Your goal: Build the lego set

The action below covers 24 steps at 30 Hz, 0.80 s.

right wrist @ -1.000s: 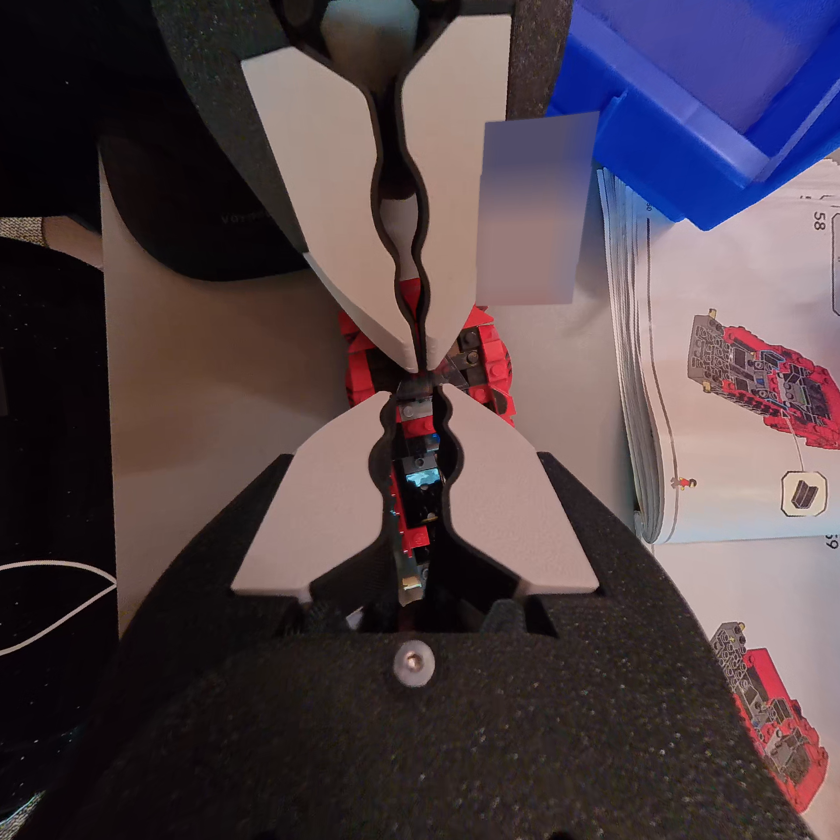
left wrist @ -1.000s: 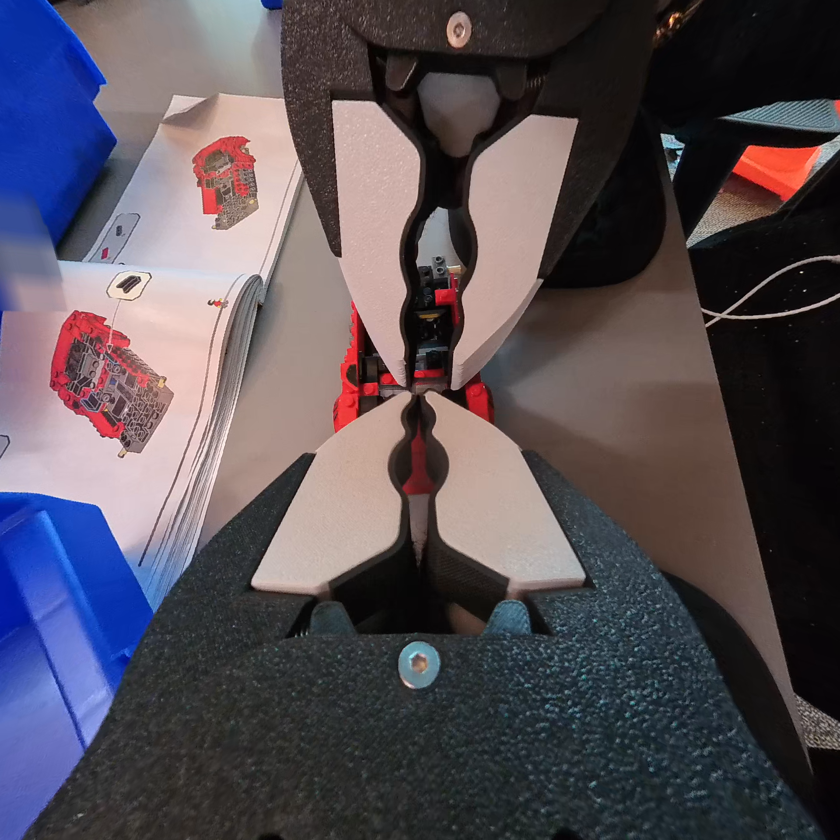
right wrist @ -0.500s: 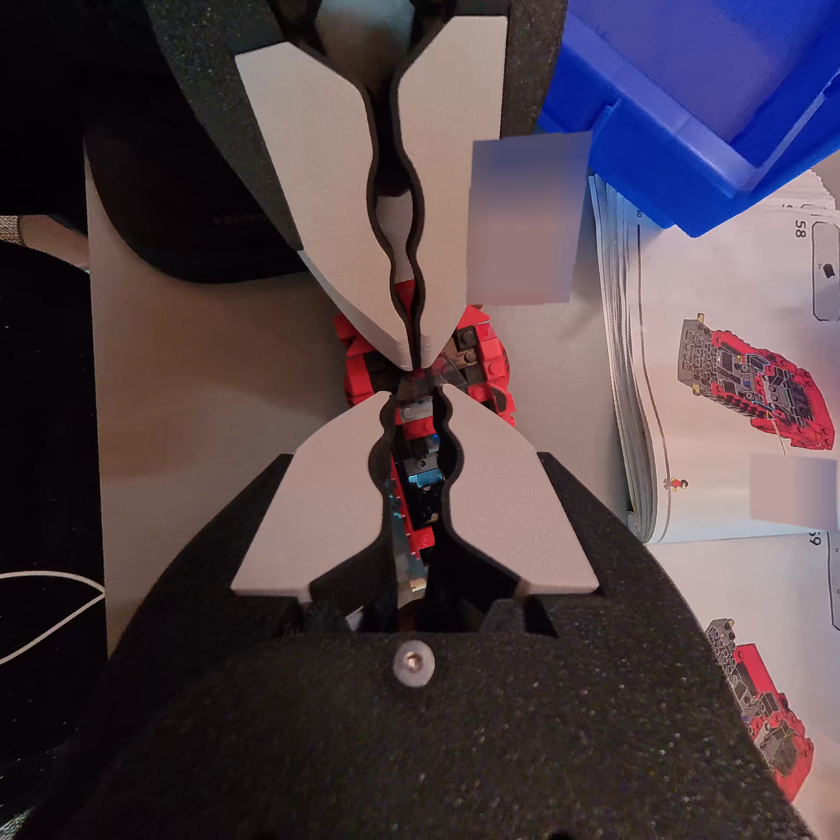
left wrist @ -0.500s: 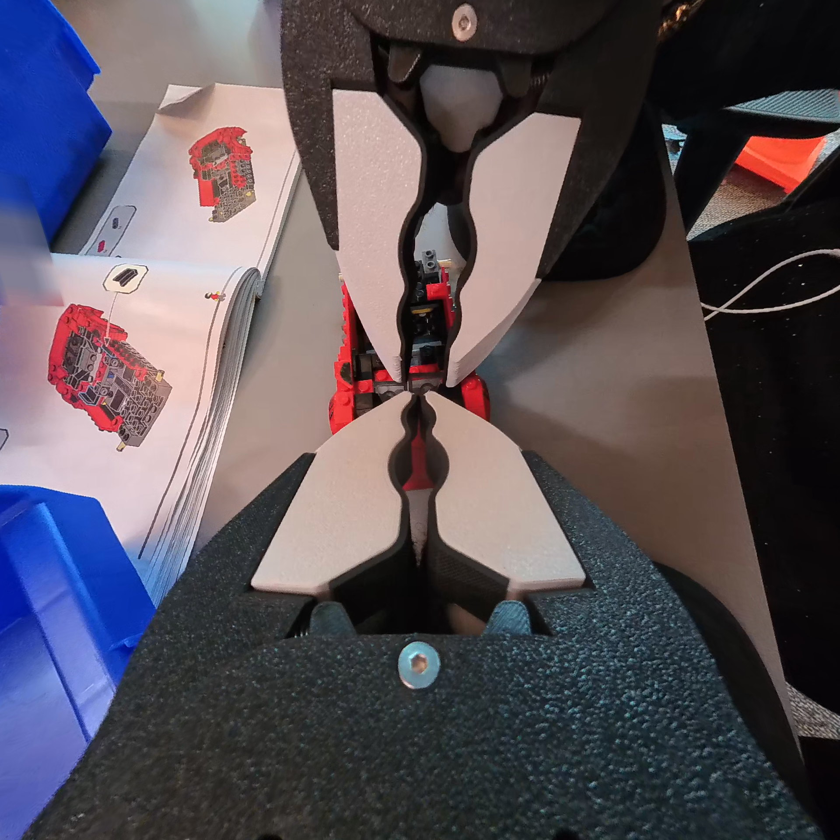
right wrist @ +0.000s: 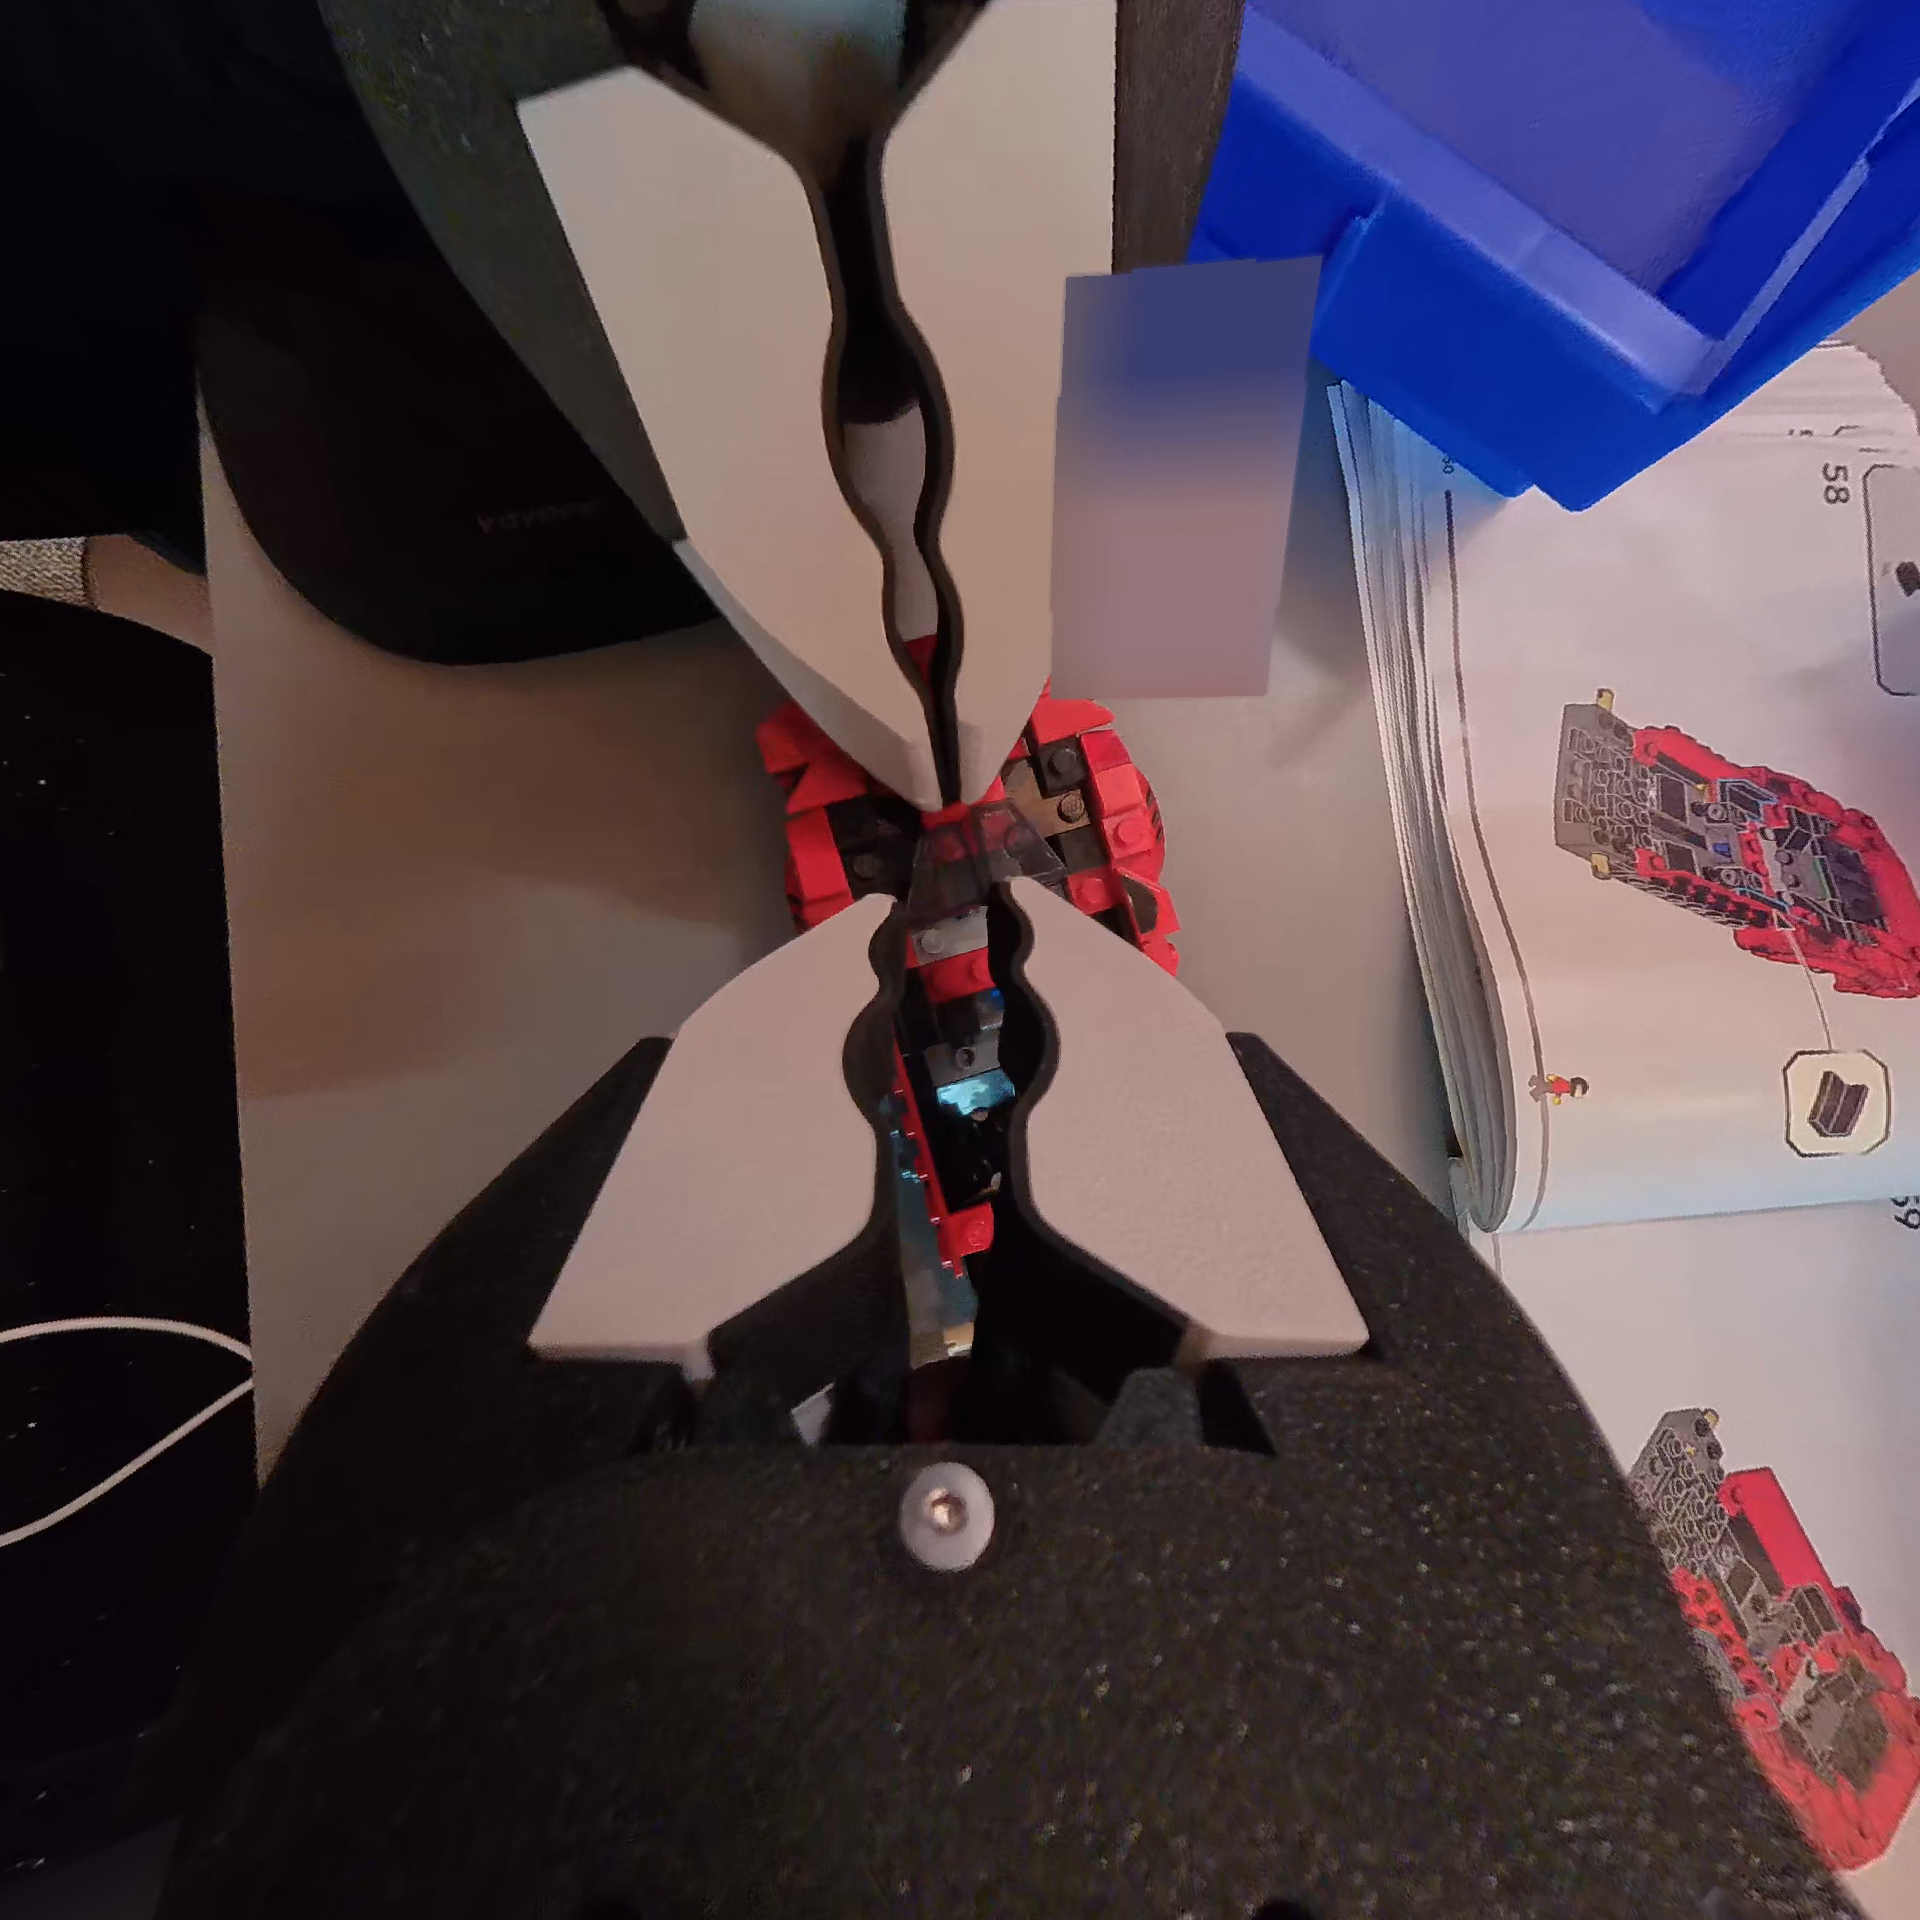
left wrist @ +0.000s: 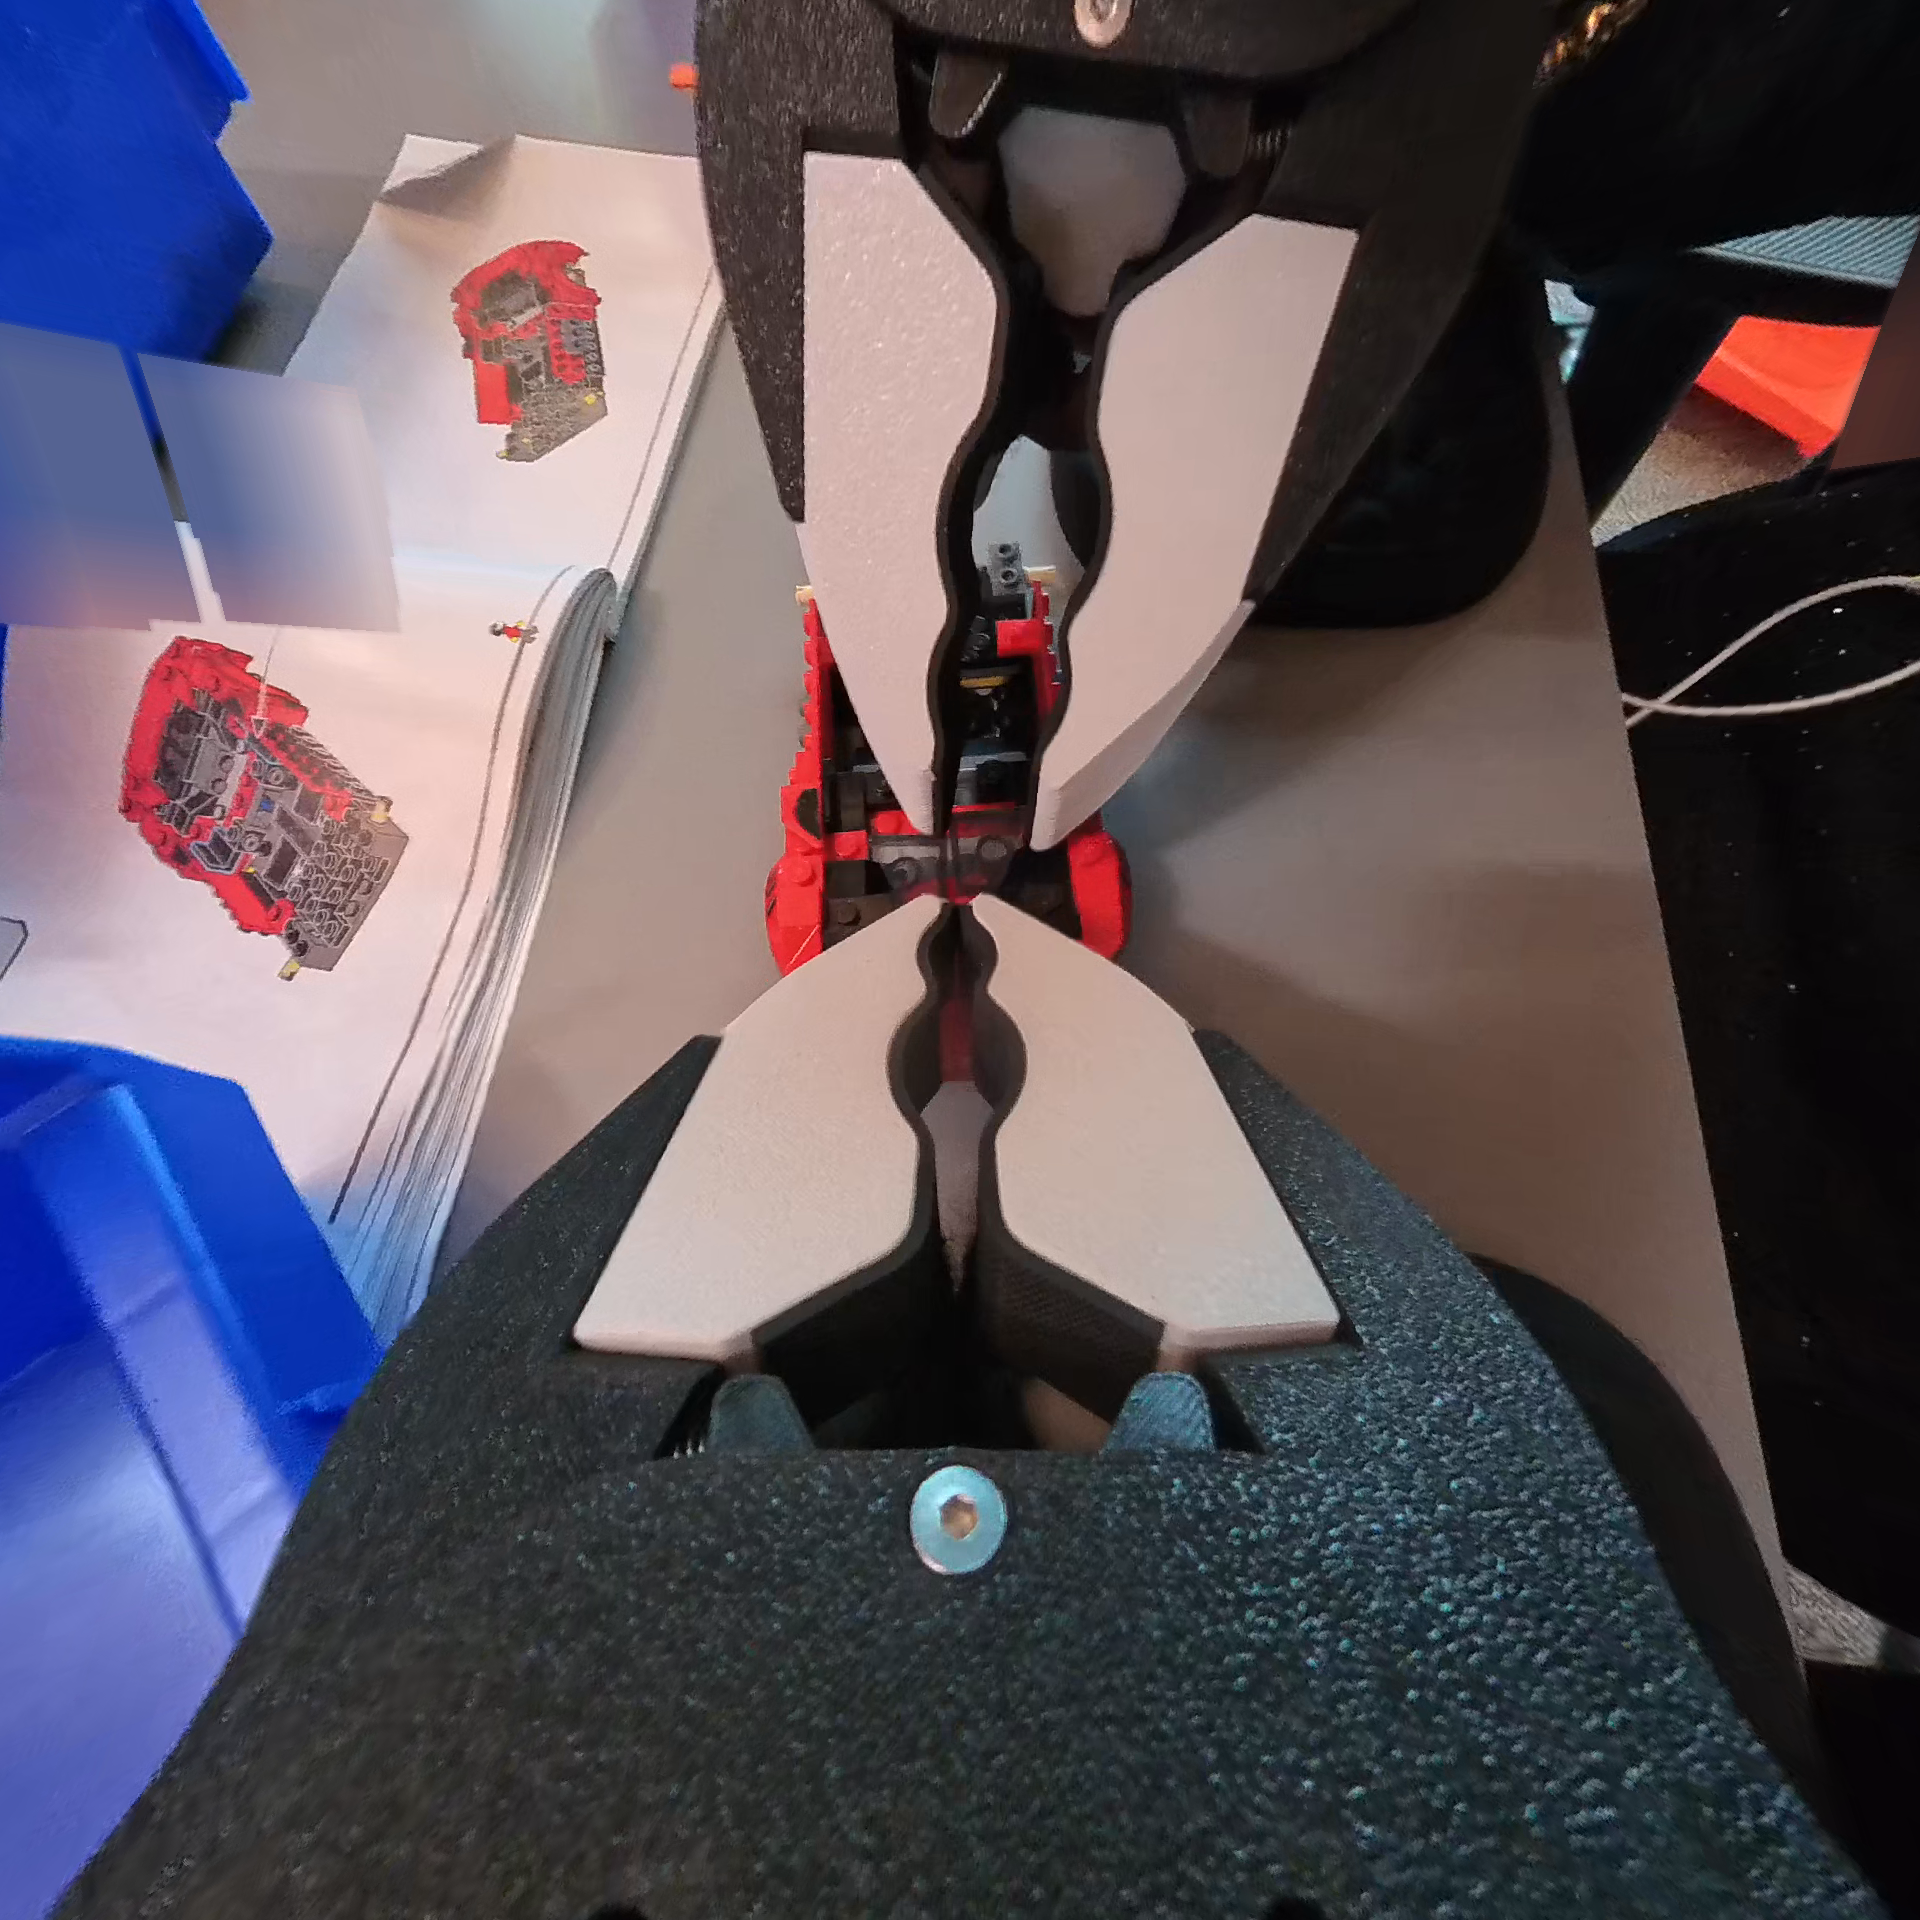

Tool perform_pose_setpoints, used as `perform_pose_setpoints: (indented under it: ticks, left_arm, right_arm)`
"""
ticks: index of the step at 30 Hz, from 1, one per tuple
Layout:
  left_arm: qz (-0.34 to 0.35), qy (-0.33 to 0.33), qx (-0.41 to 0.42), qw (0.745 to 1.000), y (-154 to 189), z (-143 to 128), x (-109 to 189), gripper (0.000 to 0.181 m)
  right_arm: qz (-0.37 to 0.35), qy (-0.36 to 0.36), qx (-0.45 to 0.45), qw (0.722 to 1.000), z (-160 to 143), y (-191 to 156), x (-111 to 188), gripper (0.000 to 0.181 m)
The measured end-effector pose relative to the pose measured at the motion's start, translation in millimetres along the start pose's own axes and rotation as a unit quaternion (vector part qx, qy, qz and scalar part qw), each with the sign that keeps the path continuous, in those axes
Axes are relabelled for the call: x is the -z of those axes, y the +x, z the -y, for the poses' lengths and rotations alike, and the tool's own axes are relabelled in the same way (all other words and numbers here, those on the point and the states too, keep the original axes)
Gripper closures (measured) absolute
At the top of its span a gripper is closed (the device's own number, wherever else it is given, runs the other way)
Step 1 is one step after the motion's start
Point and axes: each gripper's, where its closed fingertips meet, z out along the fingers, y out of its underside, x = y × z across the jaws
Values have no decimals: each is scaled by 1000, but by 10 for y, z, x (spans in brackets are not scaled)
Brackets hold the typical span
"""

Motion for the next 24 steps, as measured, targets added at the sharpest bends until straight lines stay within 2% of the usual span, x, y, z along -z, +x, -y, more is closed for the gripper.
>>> perform_pose_setpoints:
  ticks: [5, 12, 24]
  left_arm:
    - [12, 30, 13, 999, -48, 45, 110, 181]
    - [11, 3, 21, 1000, -43, -42, 53, 181]
    - [-1, 1, 23, 1000, -2, -57, 32, 181]
  right_arm:
    - [1, -7, -9, 1000, 1, 3, -1, 167]
    - [-2, -27, -17, 999, 8, -1, -4, 167]
    - [-6, -51, -10, 999, 18, 6, -9, 167]
